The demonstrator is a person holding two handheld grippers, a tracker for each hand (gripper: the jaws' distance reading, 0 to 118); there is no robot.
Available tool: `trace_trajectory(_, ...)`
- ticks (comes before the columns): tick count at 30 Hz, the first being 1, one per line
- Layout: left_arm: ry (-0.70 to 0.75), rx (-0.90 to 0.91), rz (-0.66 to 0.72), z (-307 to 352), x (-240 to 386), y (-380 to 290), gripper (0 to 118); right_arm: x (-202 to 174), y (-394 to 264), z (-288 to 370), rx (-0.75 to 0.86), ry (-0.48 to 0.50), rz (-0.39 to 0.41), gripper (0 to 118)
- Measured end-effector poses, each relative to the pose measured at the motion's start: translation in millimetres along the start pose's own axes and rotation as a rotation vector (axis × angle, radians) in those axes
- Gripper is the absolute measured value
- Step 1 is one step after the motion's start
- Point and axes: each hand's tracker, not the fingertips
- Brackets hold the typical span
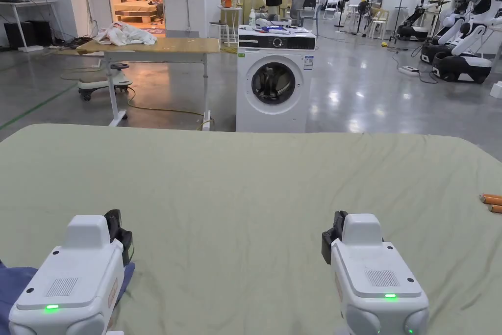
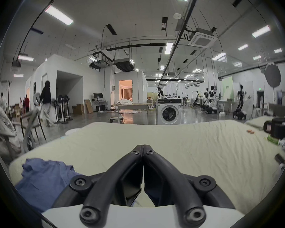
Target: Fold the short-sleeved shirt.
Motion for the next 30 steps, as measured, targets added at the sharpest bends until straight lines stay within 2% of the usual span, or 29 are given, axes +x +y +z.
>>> trace_trajectory(3,-0.032,-0.013,0.238,-4.3,-16.4,0.2,0,12.6,3.2,0.0,-0.003,-0.008,-0.205,3)
trace_trajectory(5,-0.066,-0.012,0.534,-6.8,-33.9,-1.9,0,23.7,4.9,-1.2,-0.007,0.01,-0.399,3)
trace_trajectory(7,-0.082,-0.001,0.76,-8.4,-46.0,-6.1,0,32.6,6.4,-0.4,0.006,0.042,-0.555,2)
trace_trajectory(8,-0.072,0.009,0.795,-8.4,-46.8,-6.2,0,35.1,6.4,-1.4,0.006,0.055,-0.601,2)
trace_trajectory(9,-0.063,0.005,0.703,-7.9,-42.3,-2.7,0,35.9,7.3,-2.5,0.005,0.068,-0.608,2)
trace_trajectory(10,-0.045,-0.004,0.52,-8.0,-35.1,4.4,0,33.2,11.1,-1.4,0.006,0.065,-0.537,2)
trace_trajectory(12,-0.029,-0.022,0.003,-7.0,-12.6,13.2,0,15.0,24.2,-0.4,0.038,0.065,-0.101,2)
trace_trajectory(14,-0.007,-0.008,-0.529,-8.5,12.0,7.2,0,-17.2,23.6,2.5,0.116,0.026,0.492,2)
trace_trajectory(16,0.002,0.003,-0.882,-13.5,23.3,-4.9,0,-32.2,14.1,1.9,0.143,-0.003,0.891,3)
trace_trajectory(17,0.008,0.012,-1.019,-14.6,25.7,-9.9,0,-35.6,8.1,1.3,0.17,-0.001,1.026,3)
trace_trajectory(18,0.017,0.018,-1.105,-15.9,26.4,-13.7,0,-38.0,4.4,0.3,0.181,0.001,1.109,3)
trace_trajectory(20,0.05,0.037,-1.262,-18.4,26.0,-23.4,0,-39.8,0.9,-0.4,0.195,0.003,1.223,3)
trace_trajectory(23,0.057,0.045,-1.237,-19.2,23.1,-23.2,0,-39.5,9.6,7.9,0.192,0.004,1.19,3)
trace_trajectory(24,0.06,0.038,-1.16,-19.9,22.7,-19.6,0,-38.9,12.0,9.1,0.182,0.002,1.13,3)
trace_trajectory(26,0.04,0.008,-0.878,-20.6,19.5,-8.1,0,-35.7,20.5,11.0,0.137,-0.002,0.927,3)
trace_trajectory(30,0.014,-0.051,-0.255,-21.6,-1.8,7.4,0,-16.1,26.1,-4.8,0.02,0.023,0.389,2)
